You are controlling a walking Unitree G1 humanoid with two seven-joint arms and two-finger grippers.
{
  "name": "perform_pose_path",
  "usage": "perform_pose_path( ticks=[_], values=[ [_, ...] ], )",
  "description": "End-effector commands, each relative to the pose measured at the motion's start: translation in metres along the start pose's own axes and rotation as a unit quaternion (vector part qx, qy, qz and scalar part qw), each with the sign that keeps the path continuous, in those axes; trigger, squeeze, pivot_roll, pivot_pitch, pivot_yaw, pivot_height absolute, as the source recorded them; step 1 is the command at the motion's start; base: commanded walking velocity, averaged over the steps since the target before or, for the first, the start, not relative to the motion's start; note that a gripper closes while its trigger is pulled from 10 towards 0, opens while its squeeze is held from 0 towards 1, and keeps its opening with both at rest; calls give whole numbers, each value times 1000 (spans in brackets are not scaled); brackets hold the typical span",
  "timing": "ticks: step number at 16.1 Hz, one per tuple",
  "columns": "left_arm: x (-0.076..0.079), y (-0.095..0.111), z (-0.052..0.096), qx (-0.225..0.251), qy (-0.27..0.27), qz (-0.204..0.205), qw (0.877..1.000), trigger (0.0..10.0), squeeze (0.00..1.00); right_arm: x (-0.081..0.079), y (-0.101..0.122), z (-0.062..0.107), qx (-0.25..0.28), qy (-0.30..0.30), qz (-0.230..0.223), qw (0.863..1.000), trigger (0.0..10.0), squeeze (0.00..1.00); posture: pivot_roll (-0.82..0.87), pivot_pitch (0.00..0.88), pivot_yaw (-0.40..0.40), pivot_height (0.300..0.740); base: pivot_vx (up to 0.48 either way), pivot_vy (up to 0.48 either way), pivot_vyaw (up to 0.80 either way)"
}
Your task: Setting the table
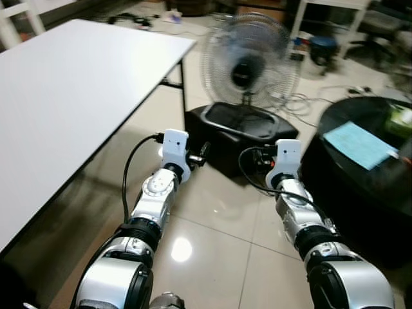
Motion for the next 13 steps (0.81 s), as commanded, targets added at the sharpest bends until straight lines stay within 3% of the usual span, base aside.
perform_pose_path(
  ticks=[1, 9, 12, 13],
  values=[
    [2, 3, -2, 1, -1, -2, 1000, 10000, 0, 5, 2, 0, 5, -5, -1, 1000, 10000, 0, -10, 0, 3, 740, 0, 0, 663],
    [3, 0, 0, -2, -6, -6, 1000, 10000, 0, 9, -1, 2, 2, -12, 1, 1000, 10000, 0, -10, 0, 14, 740, 0, 0, 672],
    [-14, 10, 5, 32, 16, 30, 999, 10000, 0, 12, 3, 5, 23, -20, 15, 999, 10000, 0, -16, 0, 14, 740, 0, 0, 675],
    [-32, 8, 13, 36, 37, 45, 998, 10000, 0, 13, 3, 7, 31, -23, 17, 999, 10000, 0, -16, 0, 13, 740, 0, 0, 681]
  ],
)
Point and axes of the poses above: a point about 5 cm out from each wrist's last joint towards the gripper, its own z axis pointing back from the gripper into the wrist, its own y axis along the axis of the wrist's last joint, x = y × z, the point moved 5 cm from there along -z, pointing out of the wrist towards the gripper, and after that the axes turned 9 degrees about z, right-handed, at the moved point
